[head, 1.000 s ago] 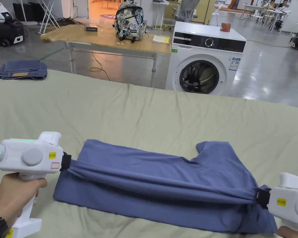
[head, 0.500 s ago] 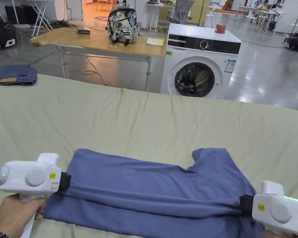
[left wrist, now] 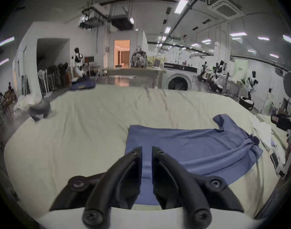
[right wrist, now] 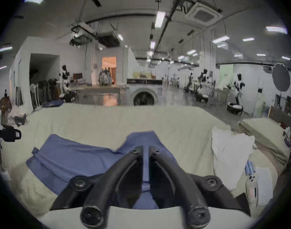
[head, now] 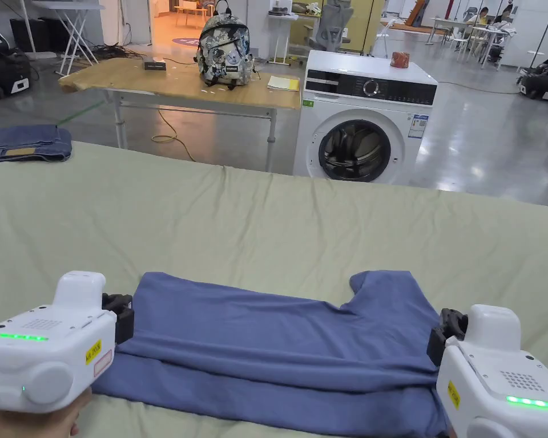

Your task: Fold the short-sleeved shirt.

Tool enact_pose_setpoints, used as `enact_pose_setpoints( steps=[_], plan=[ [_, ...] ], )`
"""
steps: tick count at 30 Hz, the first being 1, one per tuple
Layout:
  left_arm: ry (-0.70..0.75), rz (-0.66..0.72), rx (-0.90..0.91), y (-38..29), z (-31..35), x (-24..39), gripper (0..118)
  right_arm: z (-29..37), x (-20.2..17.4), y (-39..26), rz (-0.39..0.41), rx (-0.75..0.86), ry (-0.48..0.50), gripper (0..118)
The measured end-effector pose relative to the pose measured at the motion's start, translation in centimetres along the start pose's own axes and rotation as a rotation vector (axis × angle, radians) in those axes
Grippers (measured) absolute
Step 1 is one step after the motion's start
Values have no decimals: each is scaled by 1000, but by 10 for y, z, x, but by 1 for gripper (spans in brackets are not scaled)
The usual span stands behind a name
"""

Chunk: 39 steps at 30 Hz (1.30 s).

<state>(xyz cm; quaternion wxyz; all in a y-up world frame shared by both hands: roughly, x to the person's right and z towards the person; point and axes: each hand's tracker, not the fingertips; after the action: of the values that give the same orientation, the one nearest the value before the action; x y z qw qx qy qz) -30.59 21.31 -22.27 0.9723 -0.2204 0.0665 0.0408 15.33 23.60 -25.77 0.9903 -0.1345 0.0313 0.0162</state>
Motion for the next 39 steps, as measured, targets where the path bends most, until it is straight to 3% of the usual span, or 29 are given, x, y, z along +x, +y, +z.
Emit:
enact_pose_setpoints(
  steps=[7, 10, 22, 23, 24, 25, 26, 27, 31, 34, 36, 37, 38, 39],
  plan=[
    [25, -56, 141, -12, 39, -3, 0, 43, -19, -6, 17, 93, -12, 0],
    [53, -91, 107, -15, 54, 6, 0, 53, -21, -9, 31, 105, -18, 0],
    [-57, 120, -454, -10, -61, -75, 2, 55, -3, -27, 29, 16, -38, 0],
    [-52, 117, -507, -11, -69, -76, 13, 55, -2, -28, 31, 11, -42, 0],
    [-61, 120, -538, -13, -78, -76, 32, 55, 0, -29, 33, 5, -44, 0],
    [-45, 112, -571, -15, -86, -76, 60, 55, 1, -31, 33, -2, -49, 0],
    [-31, 107, -600, -18, -94, -75, 70, 54, 2, -32, 32, -7, -51, 0],
    [-24, 109, -613, -22, -98, -75, 71, 54, 3, -32, 34, -12, -54, 0],
    [51, 66, -775, -41, -118, -68, 70, 52, 8, -36, 36, -38, -63, 0],
    [73, -3, -724, -49, -111, -58, 65, 52, 10, -39, 35, -52, -67, 0],
    [63, 1, -737, -49, -109, -51, 42, 51, 10, -41, 37, -63, -73, 0],
    [31, -10, -728, -49, -108, -49, 19, 50, 11, -42, 35, -70, -73, 0],
    [27, -18, -723, -50, -107, -47, 6, 48, 13, -43, 29, -79, -69, 0],
    [19, -25, -719, -50, -107, -45, 4, 47, 14, -44, 23, -86, -67, 0]
  ],
)
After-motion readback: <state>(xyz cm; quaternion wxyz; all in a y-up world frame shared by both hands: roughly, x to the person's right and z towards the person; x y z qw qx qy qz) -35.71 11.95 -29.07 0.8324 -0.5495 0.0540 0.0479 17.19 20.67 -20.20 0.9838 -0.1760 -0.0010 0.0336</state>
